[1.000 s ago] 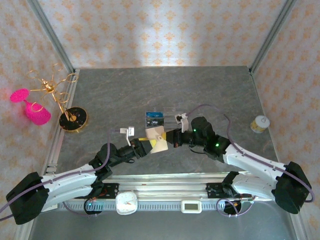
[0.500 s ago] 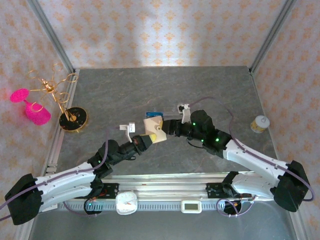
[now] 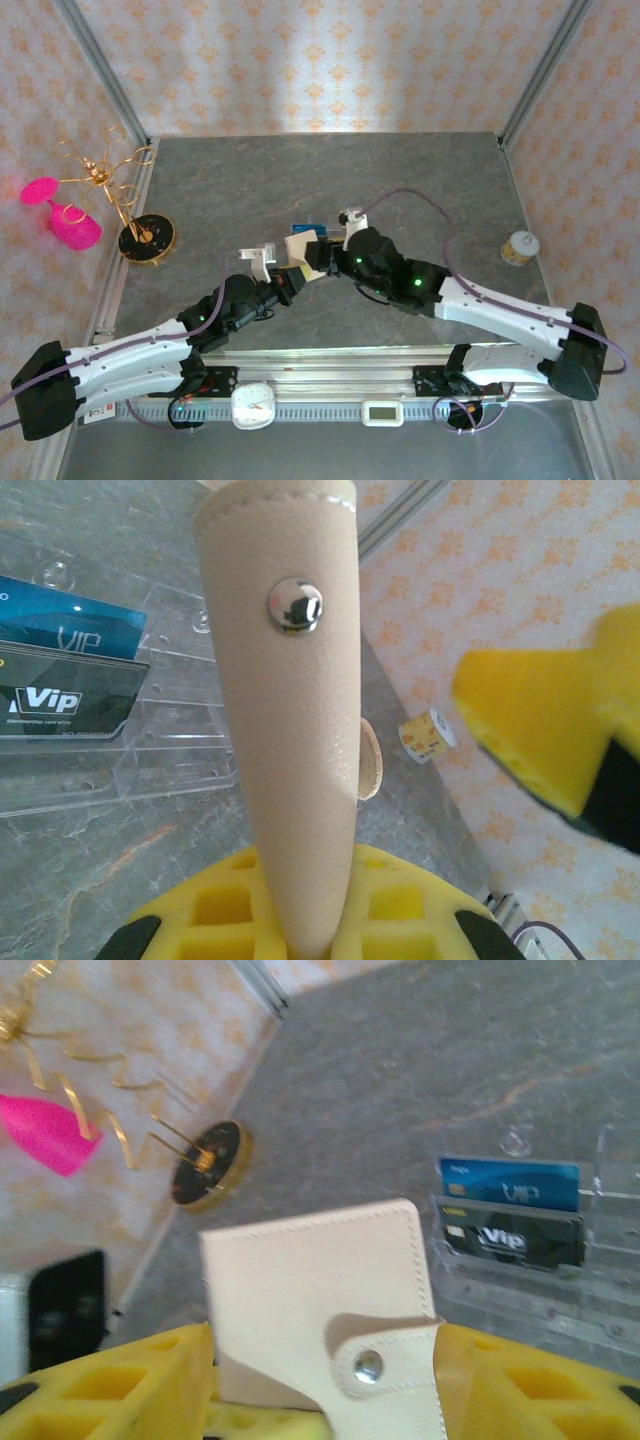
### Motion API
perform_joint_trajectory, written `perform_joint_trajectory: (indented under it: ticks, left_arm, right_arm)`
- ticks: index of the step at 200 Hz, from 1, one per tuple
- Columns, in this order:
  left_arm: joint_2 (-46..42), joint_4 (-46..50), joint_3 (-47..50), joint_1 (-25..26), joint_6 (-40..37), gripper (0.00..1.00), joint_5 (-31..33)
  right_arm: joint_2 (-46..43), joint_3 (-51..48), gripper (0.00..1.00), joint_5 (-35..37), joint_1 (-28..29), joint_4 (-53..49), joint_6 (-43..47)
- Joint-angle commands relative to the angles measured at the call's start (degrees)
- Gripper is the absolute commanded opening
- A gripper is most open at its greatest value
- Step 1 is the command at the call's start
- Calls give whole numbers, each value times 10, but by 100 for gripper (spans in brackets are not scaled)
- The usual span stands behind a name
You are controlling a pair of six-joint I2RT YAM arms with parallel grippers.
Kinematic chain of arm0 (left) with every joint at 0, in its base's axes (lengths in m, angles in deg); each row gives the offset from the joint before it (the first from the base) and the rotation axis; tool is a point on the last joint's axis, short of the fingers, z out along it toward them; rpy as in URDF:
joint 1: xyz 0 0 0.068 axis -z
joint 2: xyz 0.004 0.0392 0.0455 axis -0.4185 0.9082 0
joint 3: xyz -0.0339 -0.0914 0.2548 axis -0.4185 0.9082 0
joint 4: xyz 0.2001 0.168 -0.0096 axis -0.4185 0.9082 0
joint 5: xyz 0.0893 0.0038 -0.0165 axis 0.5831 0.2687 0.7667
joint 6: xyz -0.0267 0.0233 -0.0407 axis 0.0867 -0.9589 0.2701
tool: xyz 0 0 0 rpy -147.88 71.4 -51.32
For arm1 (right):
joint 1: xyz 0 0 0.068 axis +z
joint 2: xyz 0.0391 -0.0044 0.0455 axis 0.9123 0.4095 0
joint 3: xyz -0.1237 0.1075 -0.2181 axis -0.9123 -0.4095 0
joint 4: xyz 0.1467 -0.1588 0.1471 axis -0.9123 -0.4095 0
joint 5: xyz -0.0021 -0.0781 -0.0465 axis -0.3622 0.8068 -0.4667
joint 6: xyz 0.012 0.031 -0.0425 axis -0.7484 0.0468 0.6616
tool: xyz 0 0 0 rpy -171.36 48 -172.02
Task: Take the credit cards out of the card holder
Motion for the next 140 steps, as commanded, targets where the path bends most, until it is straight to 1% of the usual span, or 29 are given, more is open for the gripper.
perform_joint_trajectory:
  ticks: [1, 28, 38, 46, 49, 50, 53, 55, 56, 57, 58, 63, 70, 76, 90, 117, 128, 133, 134, 140]
  left_arm:
    - [-7, -7, -24, 7, -10, 0, 19]
    - [-8, -9, -29, 9, -9, 0, 18]
    - [-7, -11, -29, 9, -9, 0, 17]
    - [-8, -13, -29, 9, -8, 0, 14]
    - [-9, -12, -30, 9, -8, 0, 13]
    - [-9, -11, -30, 9, -8, 0, 13]
    - [-9, -9, -31, 9, -7, 0, 13]
    - [-9, -8, -31, 9, -6, 0, 14]
    - [-9, -7, -31, 10, -6, 0, 14]
    - [-9, -6, -31, 10, -6, 0, 15]
    - [-10, -5, -32, 10, -5, 0, 15]
    - [-12, -4, -31, 10, -4, 0, 15]
    - [-15, -3, -30, 10, -4, 0, 16]
    - [-19, -2, -28, 10, -3, 0, 17]
    - [-26, 3, -26, 10, -2, 0, 19]
    - [-37, 23, -23, 10, -3, 0, 19]
    - [-44, 26, -18, 10, -4, 0, 18]
    - [-48, 27, -16, 10, -4, 0, 16]
    - [-49, 28, -15, 10, -4, 0, 16]
    - [-55, 29, -12, 9, -7, 0, 14]
  right_arm:
    - [29, 22, 58, 58, 10, -51, 10]
    - [54, 25, 56, 69, 13, -60, 16]
    - [57, 24, 54, 75, 13, -60, 17]
    - [60, 24, 48, 88, 13, -65, 15]
    - [60, 24, 44, 93, 13, -69, 15]
    - [60, 24, 44, 93, 13, -69, 15]
    - [61, 25, 38, 97, 13, -72, 14]
    - [62, 25, 33, 102, 13, -75, 14]
    - [62, 25, 33, 102, 13, -75, 14]
    - [62, 25, 30, 106, 13, -77, 12]
    - [62, 25, 30, 106, 13, -77, 12]
    - [61, 24, 22, 113, 13, -81, 10]
    - [60, 20, 16, 116, 12, -81, 10]
    - [58, 16, 13, 116, 10, -79, 9]
    - [49, 3, 1, 113, 0, -77, 2]
    - [19, -32, 0, 110, -33, -65, -7]
    - [2, -49, 0, 96, -57, -59, -5]
    - [1, -53, 0, 92, -61, -58, -1]
    - [-12, -54, 0, 90, -63, -57, 2]
    - [-26, -58, 0, 83, -64, -51, 12]
